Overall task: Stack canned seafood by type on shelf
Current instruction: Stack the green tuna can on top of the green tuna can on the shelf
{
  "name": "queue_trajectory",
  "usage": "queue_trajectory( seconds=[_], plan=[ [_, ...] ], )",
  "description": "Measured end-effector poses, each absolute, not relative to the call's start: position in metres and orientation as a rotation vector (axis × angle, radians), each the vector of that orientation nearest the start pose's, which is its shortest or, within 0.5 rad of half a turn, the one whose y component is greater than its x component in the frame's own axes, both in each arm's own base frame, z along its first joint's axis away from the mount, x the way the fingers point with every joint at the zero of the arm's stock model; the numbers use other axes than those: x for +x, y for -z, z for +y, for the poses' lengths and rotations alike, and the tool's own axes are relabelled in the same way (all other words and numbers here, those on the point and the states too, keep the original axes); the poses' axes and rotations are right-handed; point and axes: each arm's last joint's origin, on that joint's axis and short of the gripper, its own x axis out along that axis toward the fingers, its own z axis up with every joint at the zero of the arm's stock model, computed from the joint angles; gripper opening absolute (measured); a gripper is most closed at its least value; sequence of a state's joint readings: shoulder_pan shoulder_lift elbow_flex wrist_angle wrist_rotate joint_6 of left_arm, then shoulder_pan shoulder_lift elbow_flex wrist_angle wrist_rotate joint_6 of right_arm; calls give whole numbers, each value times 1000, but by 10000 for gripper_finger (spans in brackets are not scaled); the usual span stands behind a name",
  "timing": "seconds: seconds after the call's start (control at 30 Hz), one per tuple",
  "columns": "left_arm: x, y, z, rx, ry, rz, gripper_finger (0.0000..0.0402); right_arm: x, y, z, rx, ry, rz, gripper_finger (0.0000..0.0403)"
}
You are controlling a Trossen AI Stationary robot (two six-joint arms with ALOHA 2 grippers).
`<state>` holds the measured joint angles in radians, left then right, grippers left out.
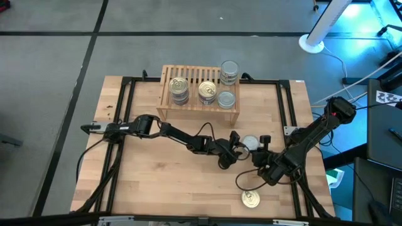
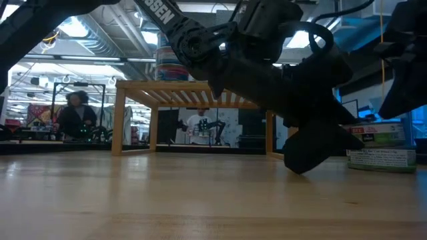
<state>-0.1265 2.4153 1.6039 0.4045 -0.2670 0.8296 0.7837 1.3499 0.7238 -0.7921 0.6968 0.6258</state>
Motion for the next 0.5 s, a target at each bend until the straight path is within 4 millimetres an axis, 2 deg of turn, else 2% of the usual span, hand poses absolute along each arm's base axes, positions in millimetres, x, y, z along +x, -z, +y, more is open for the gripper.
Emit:
queue_trajectory(
  seconds=[0.5],
  plan=[
    [514, -105, -57, 901, 27, 437, 212, 160, -178, 134, -393, 233, 1015, 0]
  ],
)
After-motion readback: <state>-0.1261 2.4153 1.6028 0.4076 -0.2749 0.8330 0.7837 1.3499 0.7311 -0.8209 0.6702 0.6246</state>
